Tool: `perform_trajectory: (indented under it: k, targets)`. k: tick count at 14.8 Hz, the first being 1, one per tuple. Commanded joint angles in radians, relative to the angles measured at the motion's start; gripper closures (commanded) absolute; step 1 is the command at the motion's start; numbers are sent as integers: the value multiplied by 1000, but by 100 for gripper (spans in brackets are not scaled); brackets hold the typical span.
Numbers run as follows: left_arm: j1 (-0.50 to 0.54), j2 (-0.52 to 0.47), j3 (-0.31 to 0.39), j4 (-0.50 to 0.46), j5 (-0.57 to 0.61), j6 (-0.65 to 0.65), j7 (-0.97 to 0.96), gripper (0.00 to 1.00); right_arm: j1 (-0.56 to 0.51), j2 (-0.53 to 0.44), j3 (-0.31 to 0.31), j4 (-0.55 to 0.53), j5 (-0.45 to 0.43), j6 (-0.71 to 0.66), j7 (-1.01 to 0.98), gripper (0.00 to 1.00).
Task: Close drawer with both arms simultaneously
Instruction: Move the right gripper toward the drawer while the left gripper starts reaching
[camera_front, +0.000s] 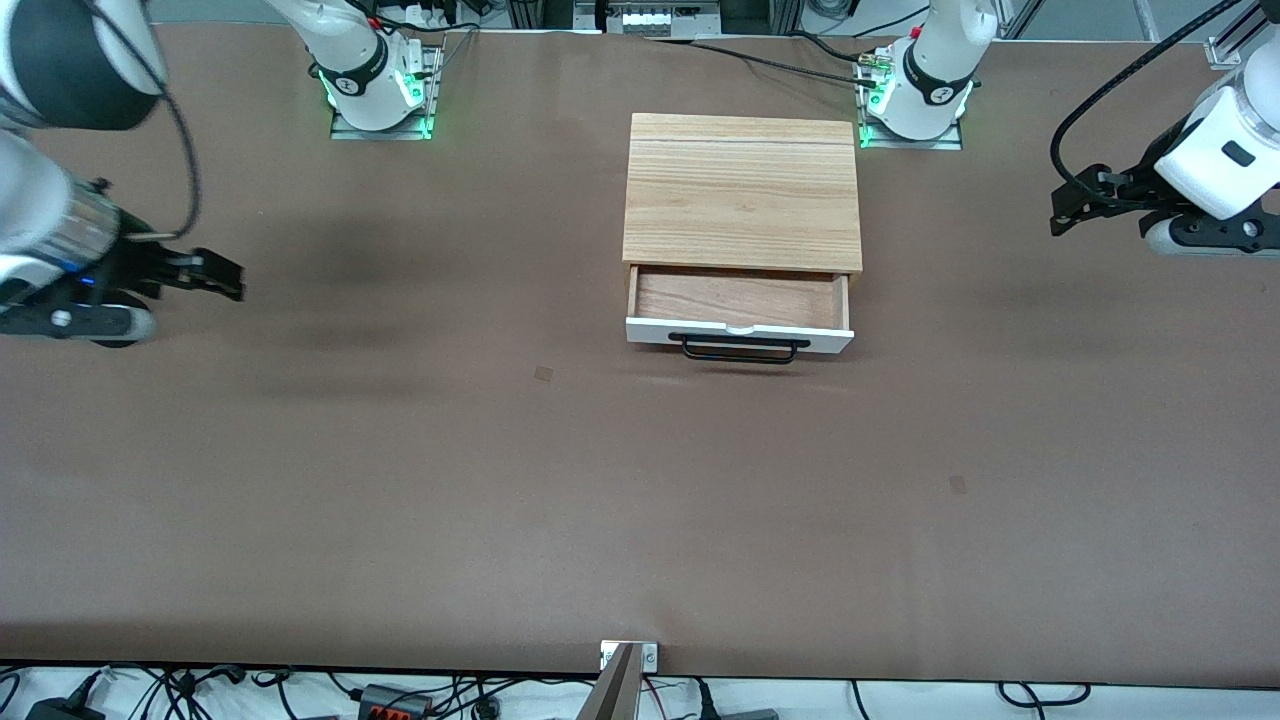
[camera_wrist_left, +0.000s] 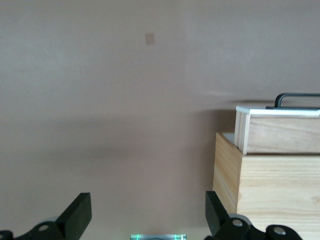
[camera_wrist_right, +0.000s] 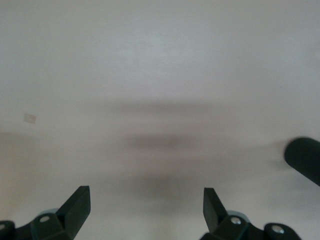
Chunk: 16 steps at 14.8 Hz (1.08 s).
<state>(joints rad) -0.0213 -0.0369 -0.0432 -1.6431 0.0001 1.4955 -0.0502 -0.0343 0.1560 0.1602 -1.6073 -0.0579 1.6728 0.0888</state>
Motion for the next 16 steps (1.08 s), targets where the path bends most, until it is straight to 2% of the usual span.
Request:
perform_trajectory:
  k: [1, 5, 7, 8, 10, 11, 13, 16]
  targets:
    - [8, 23, -7, 40, 0, -46, 15, 0, 47, 65, 1, 23, -4, 68, 6, 0]
    - [8, 26, -12, 39, -8, -57, 23, 0, 152, 149, 1, 24, 1, 214, 28, 0]
    - [6, 40, -12, 46, -14, -122, 29, 0, 177, 177, 1, 38, 9, 226, 179, 0]
    - [0, 44, -12, 52, -14, -138, 29, 0, 179, 201, 4, 55, 59, 240, 237, 0]
    - [-8, 48, -15, 51, -14, -147, 29, 0, 179, 253, -1, 104, 294, 271, 340, 0]
    - [-9, 54, -18, 51, -15, -159, 32, 0, 179, 276, -1, 121, 373, 289, 373, 0]
    - [-14, 83, -20, 46, -76, -164, 58, 0, 198, 318, 4, 124, 417, 376, 382, 0]
    - [-12, 156, -20, 48, -158, -126, 92, 0, 319, 431, 4, 124, 418, 595, 414, 0]
